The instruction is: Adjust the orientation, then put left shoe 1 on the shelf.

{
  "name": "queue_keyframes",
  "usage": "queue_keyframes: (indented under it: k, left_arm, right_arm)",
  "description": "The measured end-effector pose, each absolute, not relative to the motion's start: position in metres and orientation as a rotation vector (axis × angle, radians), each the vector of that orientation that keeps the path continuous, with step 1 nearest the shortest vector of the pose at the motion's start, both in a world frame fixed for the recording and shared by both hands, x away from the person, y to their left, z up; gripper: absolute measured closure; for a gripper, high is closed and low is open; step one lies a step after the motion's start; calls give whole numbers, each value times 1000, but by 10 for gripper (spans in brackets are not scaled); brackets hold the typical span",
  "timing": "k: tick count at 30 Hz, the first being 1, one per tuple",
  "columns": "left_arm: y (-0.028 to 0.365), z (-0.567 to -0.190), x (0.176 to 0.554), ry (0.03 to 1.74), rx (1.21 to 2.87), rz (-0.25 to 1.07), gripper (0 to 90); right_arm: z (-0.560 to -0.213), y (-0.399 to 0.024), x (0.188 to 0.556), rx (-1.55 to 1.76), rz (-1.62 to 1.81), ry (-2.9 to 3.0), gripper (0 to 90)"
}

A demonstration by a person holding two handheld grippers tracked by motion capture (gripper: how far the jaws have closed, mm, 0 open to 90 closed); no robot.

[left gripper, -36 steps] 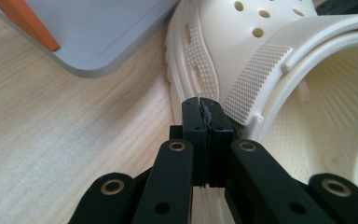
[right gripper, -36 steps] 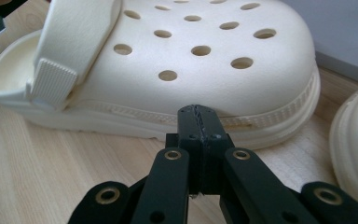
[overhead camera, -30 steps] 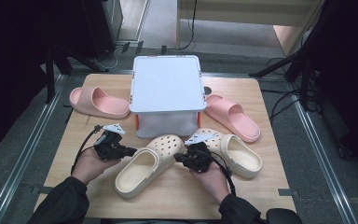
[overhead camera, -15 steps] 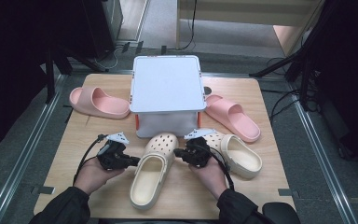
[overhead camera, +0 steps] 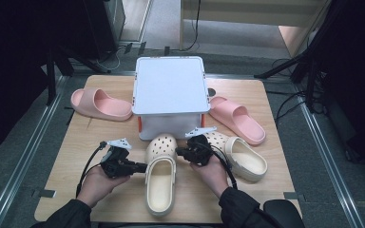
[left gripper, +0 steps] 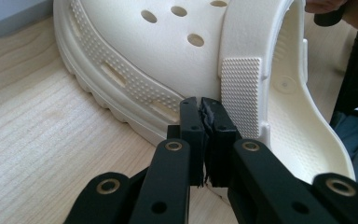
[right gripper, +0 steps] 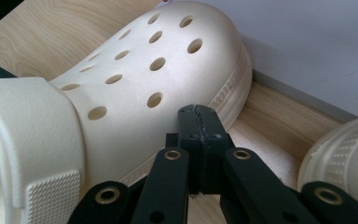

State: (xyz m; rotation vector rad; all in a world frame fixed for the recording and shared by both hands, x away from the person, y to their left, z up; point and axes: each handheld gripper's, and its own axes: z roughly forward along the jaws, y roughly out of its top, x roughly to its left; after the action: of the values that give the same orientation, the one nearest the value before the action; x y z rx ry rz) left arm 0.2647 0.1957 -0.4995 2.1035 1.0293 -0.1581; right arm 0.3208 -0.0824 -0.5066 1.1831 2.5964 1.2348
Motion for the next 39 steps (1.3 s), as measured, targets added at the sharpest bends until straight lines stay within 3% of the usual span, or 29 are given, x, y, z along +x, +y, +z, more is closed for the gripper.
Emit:
queue_keyframes:
  k: [19, 27, 39]
  left_arm:
    - [213, -464, 280, 1057, 2049, -99, 678]
    - [212, -440, 295, 1021, 2052, -88, 688]
    - [221, -385, 326, 950, 2051, -20, 813]
  right_arm:
    - [-479, -94, 300, 1111, 1320, 2594, 605]
    - [-467, -109, 289, 1145, 1351, 2583, 548]
    - [-461, -114, 264, 1137, 1331, 2540, 447]
